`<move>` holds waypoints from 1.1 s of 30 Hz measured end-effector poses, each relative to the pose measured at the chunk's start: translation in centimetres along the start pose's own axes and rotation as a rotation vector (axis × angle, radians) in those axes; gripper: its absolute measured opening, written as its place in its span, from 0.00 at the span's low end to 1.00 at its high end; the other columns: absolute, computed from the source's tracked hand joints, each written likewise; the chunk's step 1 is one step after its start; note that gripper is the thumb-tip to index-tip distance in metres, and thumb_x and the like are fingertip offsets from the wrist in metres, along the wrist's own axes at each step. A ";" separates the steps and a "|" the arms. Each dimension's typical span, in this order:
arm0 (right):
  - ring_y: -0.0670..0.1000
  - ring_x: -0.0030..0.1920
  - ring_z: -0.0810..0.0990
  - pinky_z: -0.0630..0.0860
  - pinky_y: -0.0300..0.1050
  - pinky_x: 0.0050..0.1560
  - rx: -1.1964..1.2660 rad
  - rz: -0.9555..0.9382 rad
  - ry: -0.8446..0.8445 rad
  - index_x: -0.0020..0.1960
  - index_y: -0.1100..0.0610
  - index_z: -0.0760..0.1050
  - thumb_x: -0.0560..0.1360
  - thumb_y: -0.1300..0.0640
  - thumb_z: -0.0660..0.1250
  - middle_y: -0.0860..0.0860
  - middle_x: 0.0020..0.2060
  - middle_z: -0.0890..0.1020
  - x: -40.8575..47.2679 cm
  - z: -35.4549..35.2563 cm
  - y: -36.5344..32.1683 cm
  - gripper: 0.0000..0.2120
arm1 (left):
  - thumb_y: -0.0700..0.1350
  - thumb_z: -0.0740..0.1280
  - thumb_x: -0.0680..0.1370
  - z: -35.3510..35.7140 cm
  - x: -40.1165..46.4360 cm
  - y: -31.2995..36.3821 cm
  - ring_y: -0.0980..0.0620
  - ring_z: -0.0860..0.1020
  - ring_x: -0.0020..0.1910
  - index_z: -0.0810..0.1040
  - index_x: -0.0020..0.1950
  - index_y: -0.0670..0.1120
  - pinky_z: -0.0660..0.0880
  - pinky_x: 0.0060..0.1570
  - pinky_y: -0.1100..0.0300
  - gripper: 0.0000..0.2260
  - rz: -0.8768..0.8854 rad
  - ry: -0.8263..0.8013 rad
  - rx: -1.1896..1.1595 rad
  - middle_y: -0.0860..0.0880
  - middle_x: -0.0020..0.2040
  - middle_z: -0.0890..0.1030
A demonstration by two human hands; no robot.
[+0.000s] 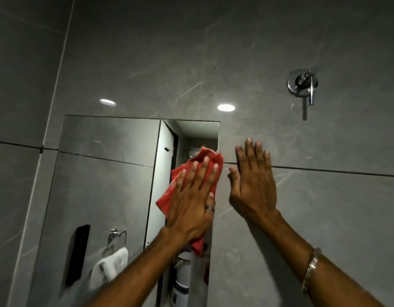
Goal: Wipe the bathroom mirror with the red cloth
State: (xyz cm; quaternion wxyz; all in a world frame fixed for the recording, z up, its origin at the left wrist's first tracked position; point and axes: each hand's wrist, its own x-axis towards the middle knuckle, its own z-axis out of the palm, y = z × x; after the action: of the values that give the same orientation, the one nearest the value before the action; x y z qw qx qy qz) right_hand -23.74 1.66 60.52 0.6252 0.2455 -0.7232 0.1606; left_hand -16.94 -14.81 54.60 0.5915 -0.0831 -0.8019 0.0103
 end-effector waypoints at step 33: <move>0.58 0.84 0.45 0.45 0.63 0.82 -0.095 -0.164 -0.153 0.84 0.54 0.51 0.84 0.44 0.55 0.57 0.82 0.59 -30.2 4.6 -2.1 0.32 | 0.53 0.52 0.86 10.2 -32.9 7.5 0.42 0.48 0.85 0.49 0.85 0.51 0.44 0.82 0.38 0.28 -0.183 0.012 0.013 0.50 0.86 0.46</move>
State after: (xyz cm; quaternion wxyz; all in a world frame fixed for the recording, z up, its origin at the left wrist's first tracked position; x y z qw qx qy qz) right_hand -23.43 2.04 29.93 0.5902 0.2856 -0.7530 0.0554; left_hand -16.28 -11.36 19.50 0.5953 -0.0056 -0.8025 -0.0389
